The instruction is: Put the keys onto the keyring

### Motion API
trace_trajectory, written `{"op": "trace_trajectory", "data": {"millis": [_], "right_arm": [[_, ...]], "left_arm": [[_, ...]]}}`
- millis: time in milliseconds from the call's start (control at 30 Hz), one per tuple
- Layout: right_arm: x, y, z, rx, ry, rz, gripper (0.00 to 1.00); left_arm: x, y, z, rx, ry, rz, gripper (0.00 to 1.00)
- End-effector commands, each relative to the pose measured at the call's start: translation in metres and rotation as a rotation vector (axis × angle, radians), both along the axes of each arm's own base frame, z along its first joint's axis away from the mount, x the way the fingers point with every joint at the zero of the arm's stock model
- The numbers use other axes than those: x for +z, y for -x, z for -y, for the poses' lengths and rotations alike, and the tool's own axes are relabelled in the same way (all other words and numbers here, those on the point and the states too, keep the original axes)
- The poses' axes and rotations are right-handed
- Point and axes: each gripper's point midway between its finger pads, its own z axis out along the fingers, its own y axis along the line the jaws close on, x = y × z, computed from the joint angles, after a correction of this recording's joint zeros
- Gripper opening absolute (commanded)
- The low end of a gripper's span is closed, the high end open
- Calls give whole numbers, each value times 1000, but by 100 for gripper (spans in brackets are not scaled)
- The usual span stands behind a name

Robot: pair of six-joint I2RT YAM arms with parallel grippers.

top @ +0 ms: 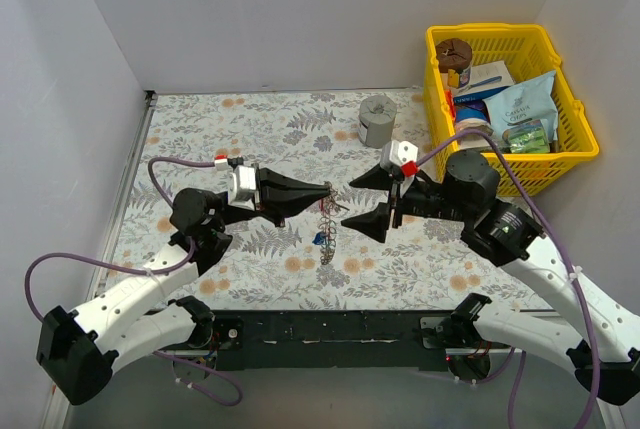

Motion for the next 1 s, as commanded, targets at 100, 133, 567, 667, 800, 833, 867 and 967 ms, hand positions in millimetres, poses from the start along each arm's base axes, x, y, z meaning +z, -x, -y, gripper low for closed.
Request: {"op": "trace_trajectory", "data": {"millis": [100,133,567,667,800,833,867,967], "right_arm": [[28,2,12,-42,-84,88,90],[29,2,12,-41,-89,84,91],[29,5,14,-48,-99,71,97],[25,3,15,-55,-93,62,97],[21,3,17,-67,-79,50,97],[19,2,17,-75,-76,49,97],[18,2,17,-75,-75,46,97],[17,3,19,-81,-78,44,97]], "left_arm": [[20,3,-11,63,32,66,0],[18,2,-11,68,27,60,0],[-30,-9,-6,103,-122,38,0],[-45,-15,-3,114,-172,34,0],[-70,-27,6,115,-238,-1,0],[-70,-30,8,115,-237,-1,0],[-71,-32,11,110,-240,1,0],[-83,-45,27,78,-260,-23,0]]}}
